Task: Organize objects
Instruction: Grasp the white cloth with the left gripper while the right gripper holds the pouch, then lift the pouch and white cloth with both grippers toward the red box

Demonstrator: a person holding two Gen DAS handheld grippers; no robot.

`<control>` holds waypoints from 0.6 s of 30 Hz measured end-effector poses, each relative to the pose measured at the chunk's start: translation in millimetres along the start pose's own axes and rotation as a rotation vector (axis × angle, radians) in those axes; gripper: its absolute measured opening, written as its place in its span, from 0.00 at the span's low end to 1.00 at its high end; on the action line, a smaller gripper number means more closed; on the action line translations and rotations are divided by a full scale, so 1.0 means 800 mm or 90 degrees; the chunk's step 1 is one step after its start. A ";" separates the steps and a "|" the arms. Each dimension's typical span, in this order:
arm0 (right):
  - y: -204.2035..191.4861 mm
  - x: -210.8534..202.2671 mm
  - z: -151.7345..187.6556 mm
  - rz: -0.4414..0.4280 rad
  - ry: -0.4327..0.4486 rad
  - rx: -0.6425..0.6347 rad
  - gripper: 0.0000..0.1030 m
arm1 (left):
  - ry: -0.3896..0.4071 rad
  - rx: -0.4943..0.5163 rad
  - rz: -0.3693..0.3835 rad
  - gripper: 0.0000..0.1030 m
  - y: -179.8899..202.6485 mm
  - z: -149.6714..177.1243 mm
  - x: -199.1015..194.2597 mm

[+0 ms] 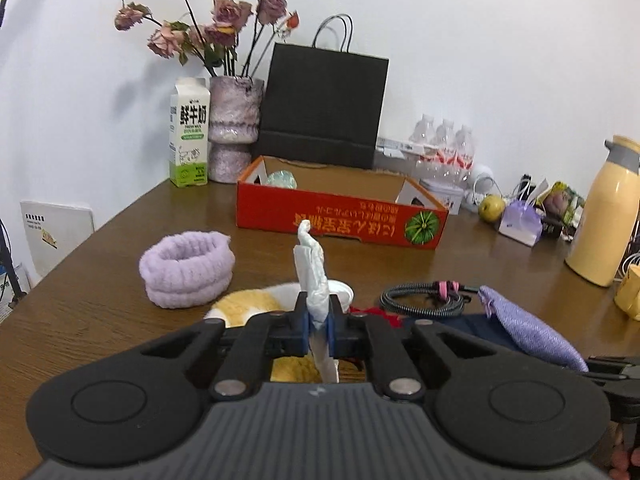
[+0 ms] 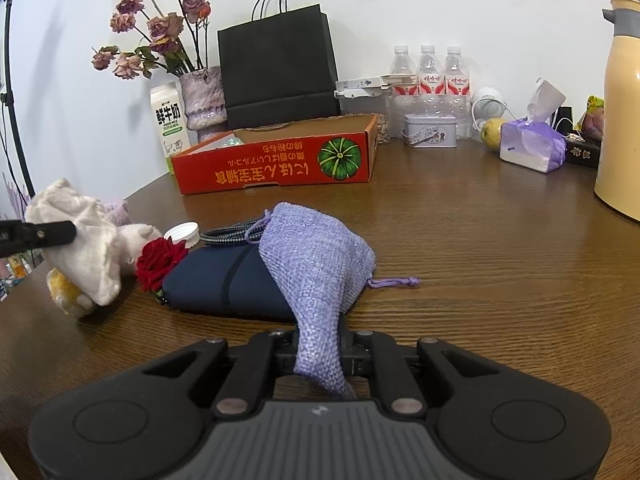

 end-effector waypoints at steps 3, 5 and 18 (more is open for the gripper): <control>0.001 -0.001 0.000 0.001 0.007 0.000 0.09 | 0.012 0.002 -0.005 0.08 -0.001 -0.005 -0.009; 0.000 -0.004 0.001 0.004 0.019 -0.001 0.09 | 0.019 0.006 -0.006 0.08 0.000 -0.007 -0.014; -0.021 -0.025 -0.011 0.014 0.096 -0.038 0.09 | 0.054 0.023 -0.006 0.08 0.009 -0.025 -0.030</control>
Point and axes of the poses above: each gripper's, at about its wrist camera, not at the fingertips, and x roughly the way its jaws point, y to its right, z to its underside, the point moved 2 cm from there along x, roughly the way its jaws point, and after that the axes turned 5 degrees about -y, right-handed, at the moved point
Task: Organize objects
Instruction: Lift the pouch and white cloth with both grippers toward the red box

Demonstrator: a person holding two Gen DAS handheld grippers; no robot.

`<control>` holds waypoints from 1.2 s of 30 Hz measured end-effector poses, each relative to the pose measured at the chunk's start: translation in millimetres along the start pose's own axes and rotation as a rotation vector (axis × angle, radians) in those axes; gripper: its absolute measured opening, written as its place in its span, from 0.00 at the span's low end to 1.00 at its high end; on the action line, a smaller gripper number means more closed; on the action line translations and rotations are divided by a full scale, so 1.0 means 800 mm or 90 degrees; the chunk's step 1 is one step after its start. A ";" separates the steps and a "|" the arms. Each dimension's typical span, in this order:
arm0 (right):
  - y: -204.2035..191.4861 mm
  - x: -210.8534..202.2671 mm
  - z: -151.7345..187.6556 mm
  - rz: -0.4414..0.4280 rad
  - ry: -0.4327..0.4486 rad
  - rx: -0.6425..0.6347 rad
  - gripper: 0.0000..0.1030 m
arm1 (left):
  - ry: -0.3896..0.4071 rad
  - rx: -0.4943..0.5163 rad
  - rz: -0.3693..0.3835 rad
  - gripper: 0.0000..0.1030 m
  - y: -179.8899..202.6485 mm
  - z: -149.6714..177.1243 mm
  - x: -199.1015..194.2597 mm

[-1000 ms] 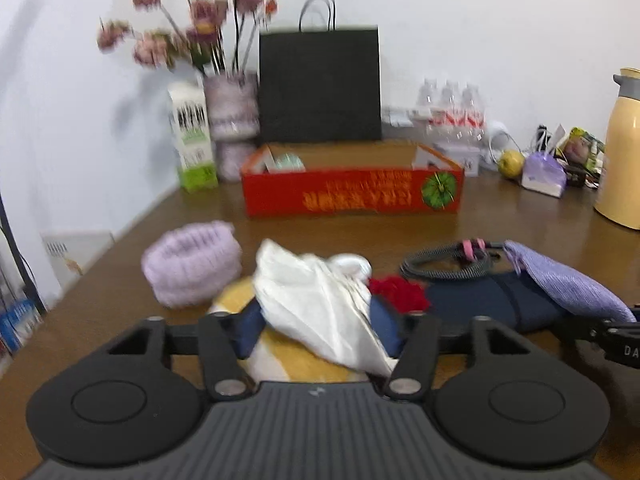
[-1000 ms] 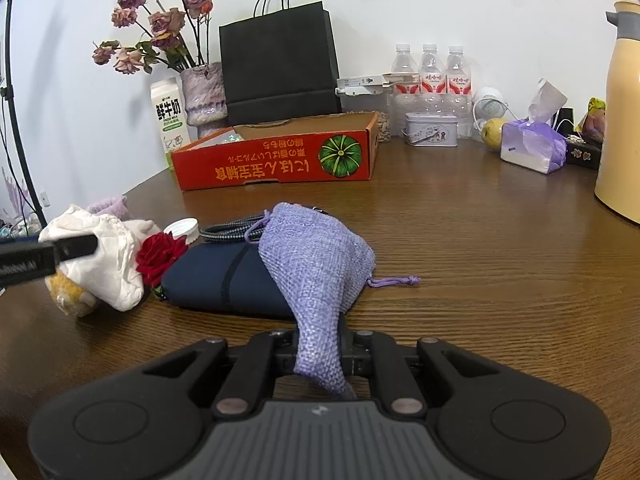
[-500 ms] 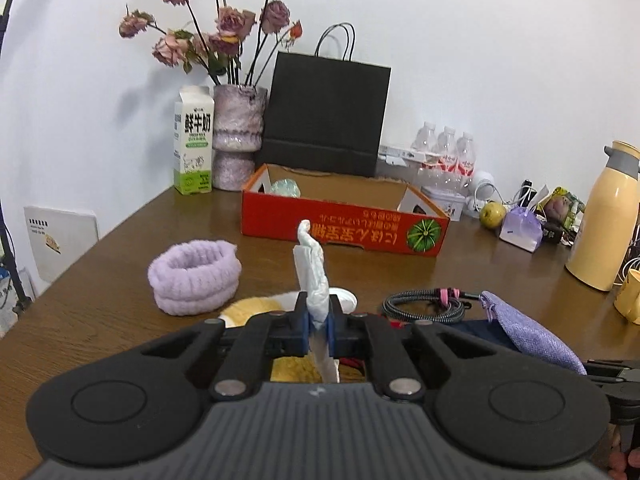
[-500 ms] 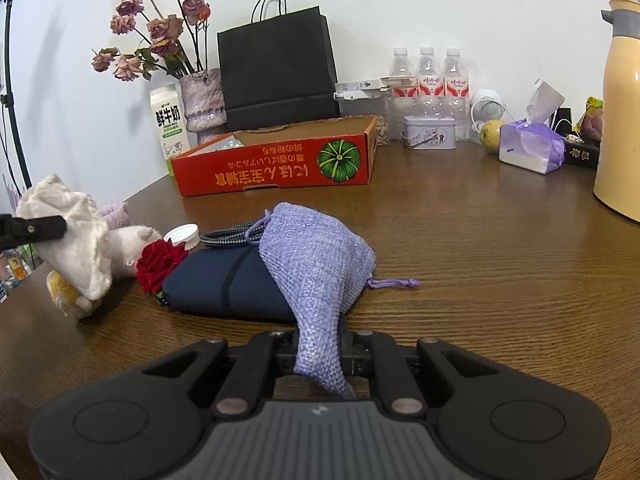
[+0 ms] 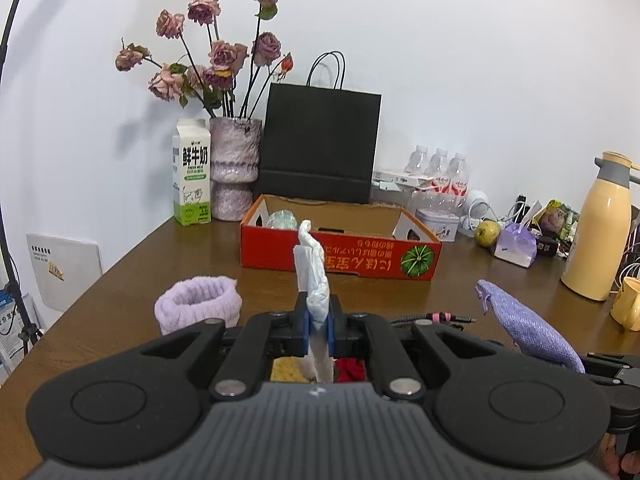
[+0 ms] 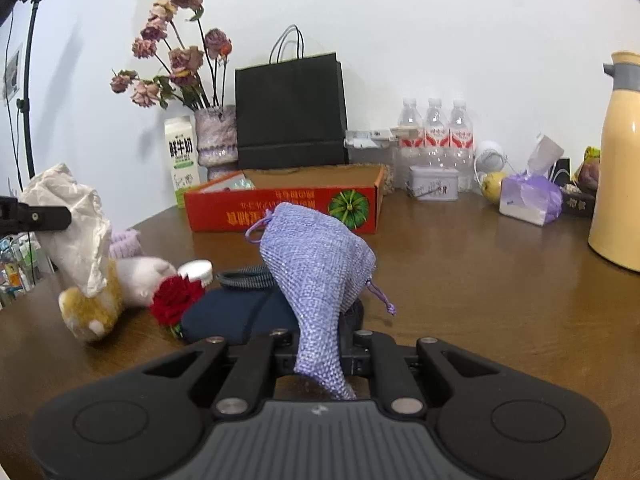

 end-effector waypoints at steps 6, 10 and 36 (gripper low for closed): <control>-0.010 -0.004 -0.024 -0.003 0.027 -0.008 0.09 | 0.015 0.003 0.016 0.08 0.010 -0.014 0.004; -0.018 0.000 -0.036 -0.012 0.036 -0.013 0.09 | 0.020 0.005 0.024 0.08 0.018 -0.021 0.010; -0.050 0.053 -0.119 -0.044 0.076 -0.052 0.09 | 0.061 -0.014 0.036 0.08 0.045 -0.079 0.073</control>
Point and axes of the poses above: each gripper's, at about its wrist camera, not at the fingertips, and x roughly the way its jaws point, y to its right, z to its underside, the point moved 2 cm from there along x, roughly the way its jaws point, and after that the axes turned 5 degrees about -y, right-handed, at the moved point
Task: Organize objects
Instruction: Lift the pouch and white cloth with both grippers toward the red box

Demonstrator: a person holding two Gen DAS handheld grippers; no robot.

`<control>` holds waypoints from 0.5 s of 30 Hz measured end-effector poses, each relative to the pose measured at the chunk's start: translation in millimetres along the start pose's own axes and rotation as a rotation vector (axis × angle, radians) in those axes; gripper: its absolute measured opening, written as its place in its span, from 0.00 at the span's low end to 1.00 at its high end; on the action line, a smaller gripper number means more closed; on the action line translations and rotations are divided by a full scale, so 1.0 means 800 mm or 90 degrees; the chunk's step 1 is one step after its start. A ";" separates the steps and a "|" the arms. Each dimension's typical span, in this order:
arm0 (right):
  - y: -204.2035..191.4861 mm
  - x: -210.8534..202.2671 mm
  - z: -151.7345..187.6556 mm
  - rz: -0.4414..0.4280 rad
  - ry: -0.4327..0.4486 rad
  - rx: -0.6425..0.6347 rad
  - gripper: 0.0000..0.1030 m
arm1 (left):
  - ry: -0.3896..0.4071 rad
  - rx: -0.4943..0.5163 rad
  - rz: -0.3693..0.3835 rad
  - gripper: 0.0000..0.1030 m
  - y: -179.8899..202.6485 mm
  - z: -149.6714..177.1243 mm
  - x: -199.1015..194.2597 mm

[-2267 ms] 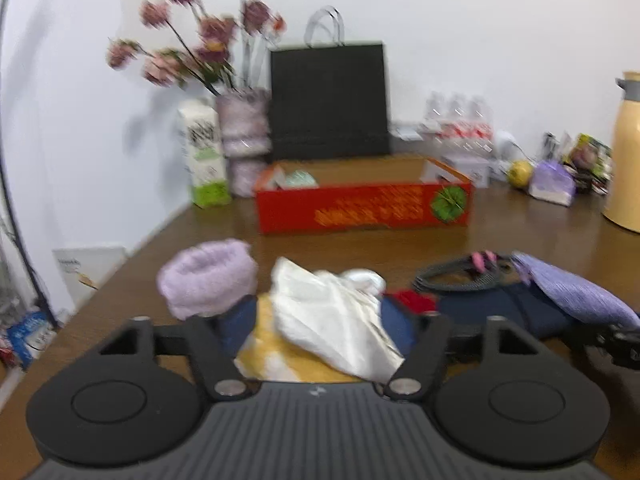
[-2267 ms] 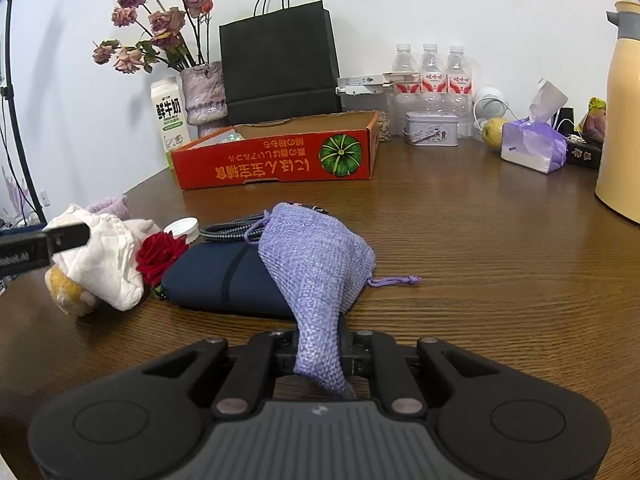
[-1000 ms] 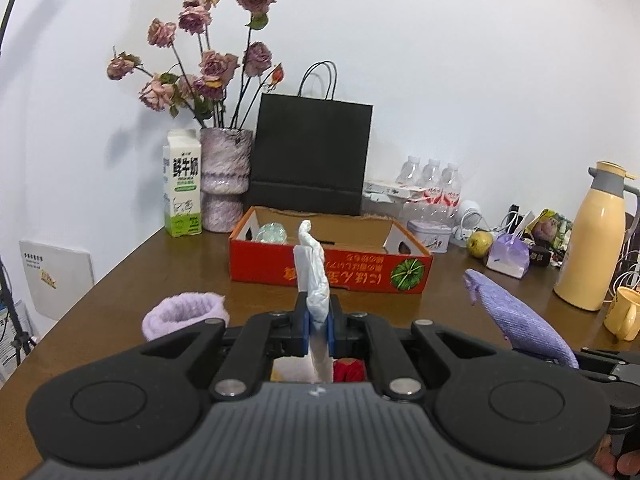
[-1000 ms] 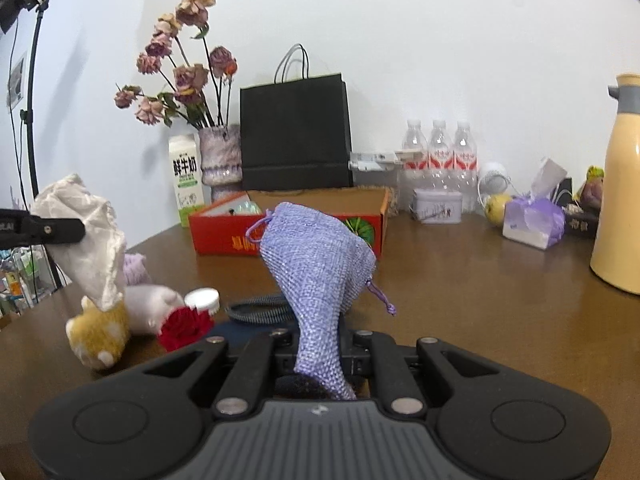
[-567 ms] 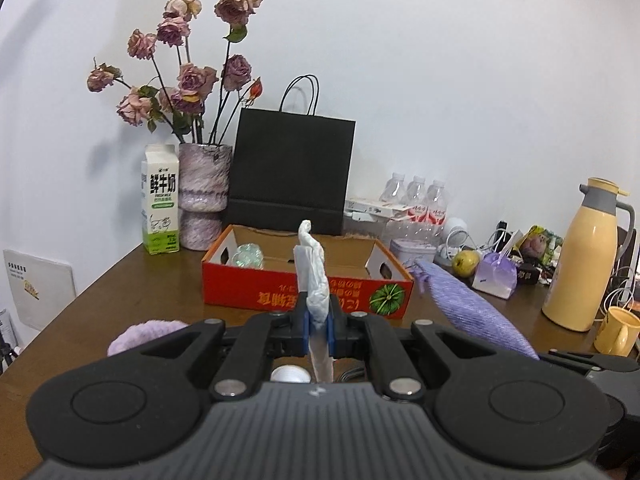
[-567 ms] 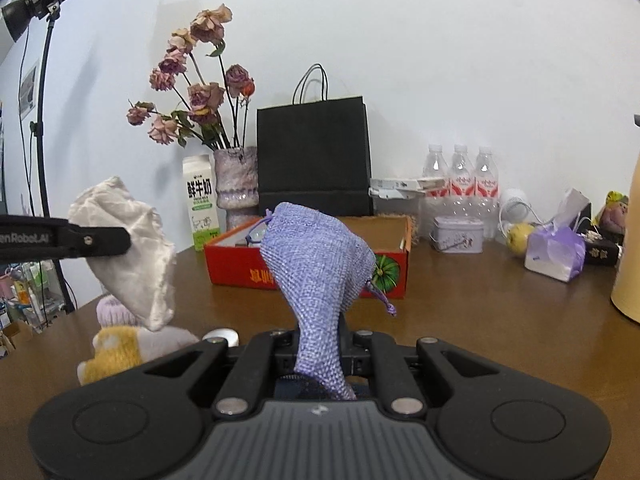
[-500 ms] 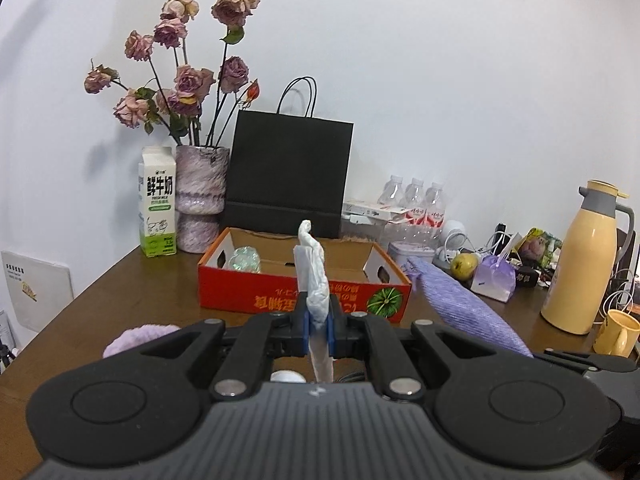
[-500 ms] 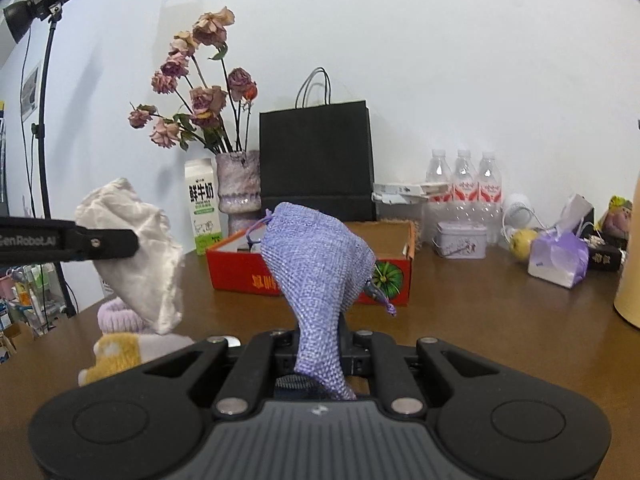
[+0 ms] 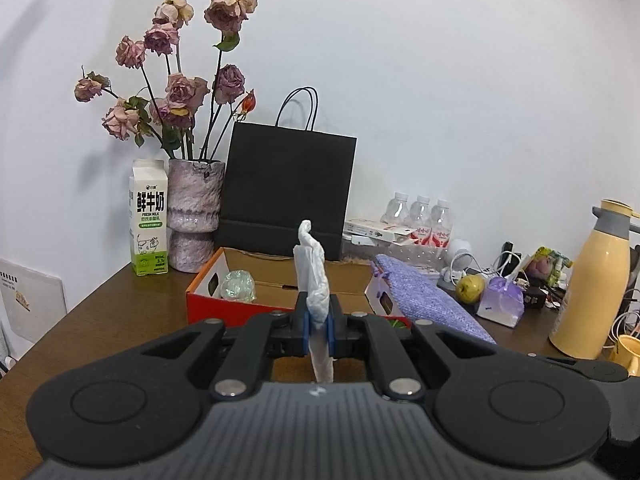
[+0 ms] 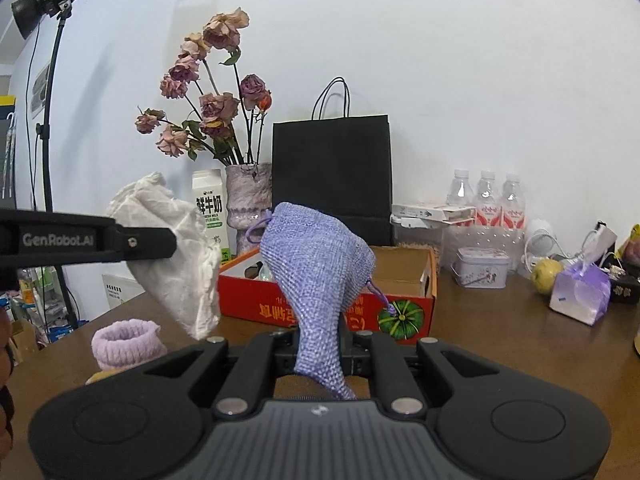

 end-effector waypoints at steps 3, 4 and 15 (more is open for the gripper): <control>0.000 0.014 -0.010 -0.004 -0.002 -0.005 0.09 | -0.002 -0.005 -0.006 0.08 -0.002 -0.005 0.014; 0.000 0.019 -0.013 -0.005 -0.001 -0.009 0.09 | -0.003 -0.007 -0.008 0.08 -0.003 -0.006 0.019; 0.007 0.070 -0.048 -0.013 0.001 -0.020 0.09 | 0.002 -0.001 -0.027 0.08 -0.006 -0.038 0.065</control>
Point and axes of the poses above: each gripper's, at about its wrist camera, not at the fingertips, and x roughly the way its jaws point, y to its right, z to its underside, the point moved 2 cm from there along x, roughly the way its jaws point, and after that the axes turned 5 degrees about -y, right-handed, at the moved point
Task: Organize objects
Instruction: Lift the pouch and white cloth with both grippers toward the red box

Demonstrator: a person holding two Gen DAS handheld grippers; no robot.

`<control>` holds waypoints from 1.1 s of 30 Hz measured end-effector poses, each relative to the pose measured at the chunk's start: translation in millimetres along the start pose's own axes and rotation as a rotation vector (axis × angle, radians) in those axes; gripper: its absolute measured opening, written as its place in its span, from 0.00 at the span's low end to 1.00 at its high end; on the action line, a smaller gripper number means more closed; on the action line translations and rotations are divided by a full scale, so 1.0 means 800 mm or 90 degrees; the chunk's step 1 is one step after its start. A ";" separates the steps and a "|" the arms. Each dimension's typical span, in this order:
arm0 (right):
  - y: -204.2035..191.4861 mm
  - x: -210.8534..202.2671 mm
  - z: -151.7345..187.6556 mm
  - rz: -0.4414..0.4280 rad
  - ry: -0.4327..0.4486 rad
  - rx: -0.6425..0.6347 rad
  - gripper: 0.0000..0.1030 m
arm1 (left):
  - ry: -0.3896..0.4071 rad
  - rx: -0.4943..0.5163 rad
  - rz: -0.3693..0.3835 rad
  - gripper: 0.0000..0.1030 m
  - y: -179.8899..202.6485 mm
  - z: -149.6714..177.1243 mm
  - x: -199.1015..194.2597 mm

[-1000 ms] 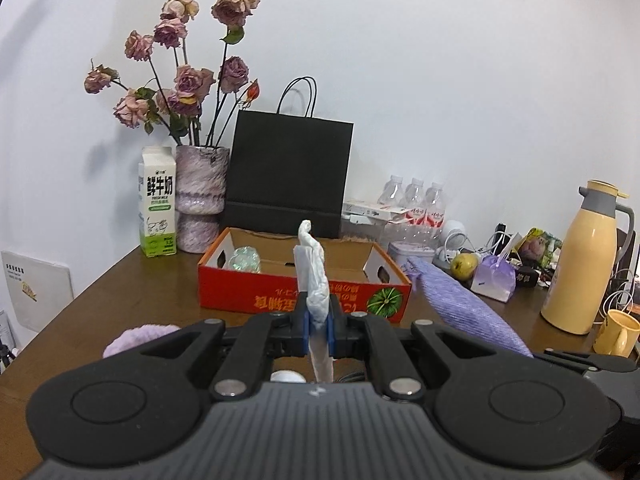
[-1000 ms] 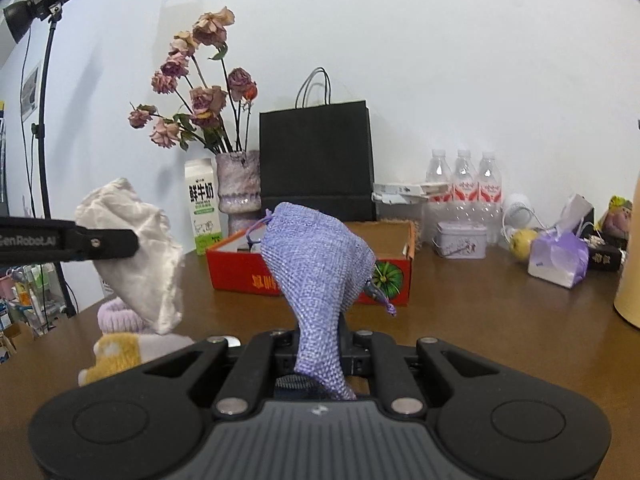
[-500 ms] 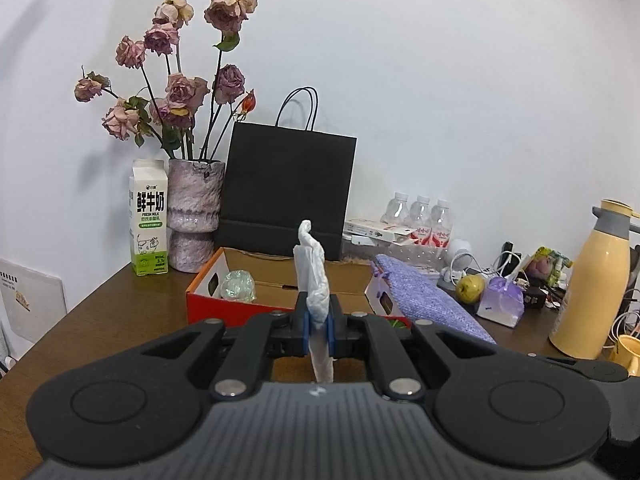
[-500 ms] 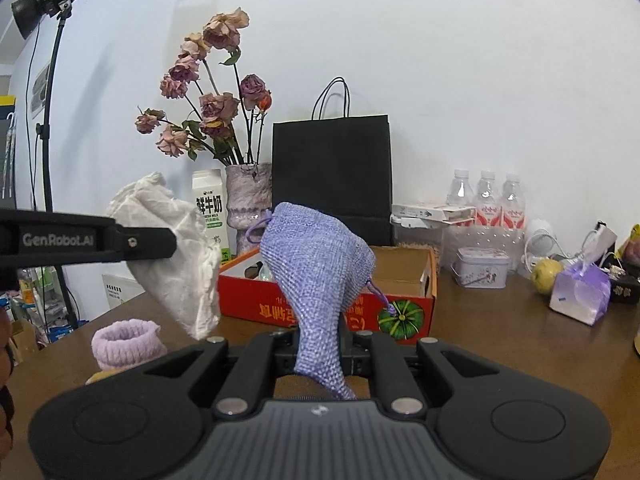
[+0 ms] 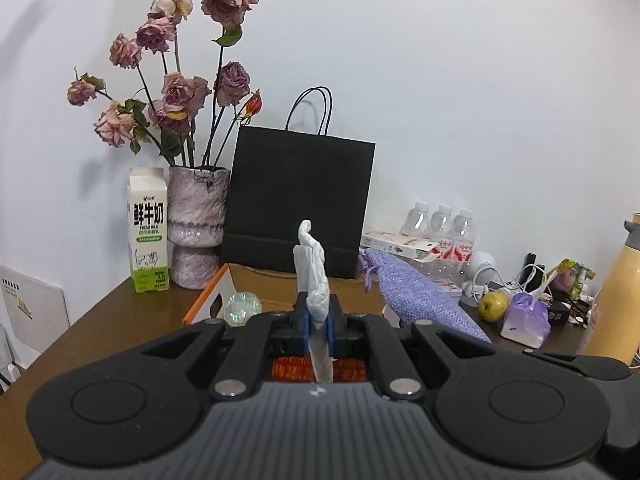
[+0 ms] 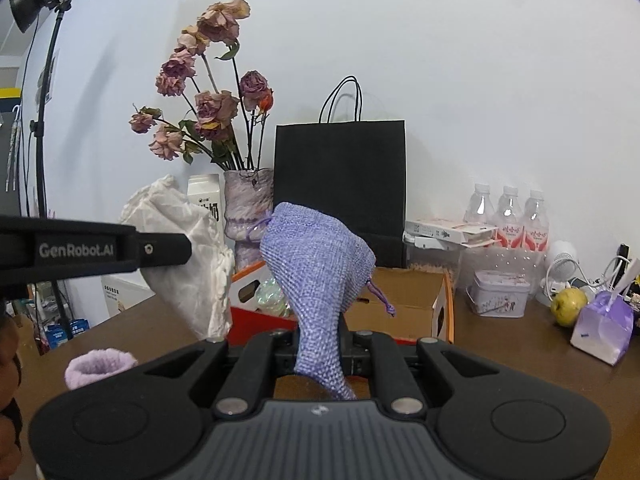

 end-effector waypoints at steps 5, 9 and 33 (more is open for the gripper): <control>0.005 0.022 -0.012 -0.017 0.001 0.010 0.09 | -0.010 0.005 -0.012 0.08 0.003 -0.007 0.021; 0.009 0.036 -0.018 -0.028 -0.003 0.017 0.09 | -0.022 -0.002 -0.020 0.08 0.003 -0.014 0.035; 0.050 0.134 -0.062 -0.047 -0.037 0.052 0.09 | -0.095 -0.018 -0.048 0.08 0.013 -0.063 0.138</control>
Point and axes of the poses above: each gripper's, at about its wrist camera, not at the fingertips, and x roughly the way its jaws point, y to its right, z to its underside, the point moved 2 cm from there along x, roughly the way its jaws point, and after that the axes turned 5 degrees about -y, right-handed, at the moved point
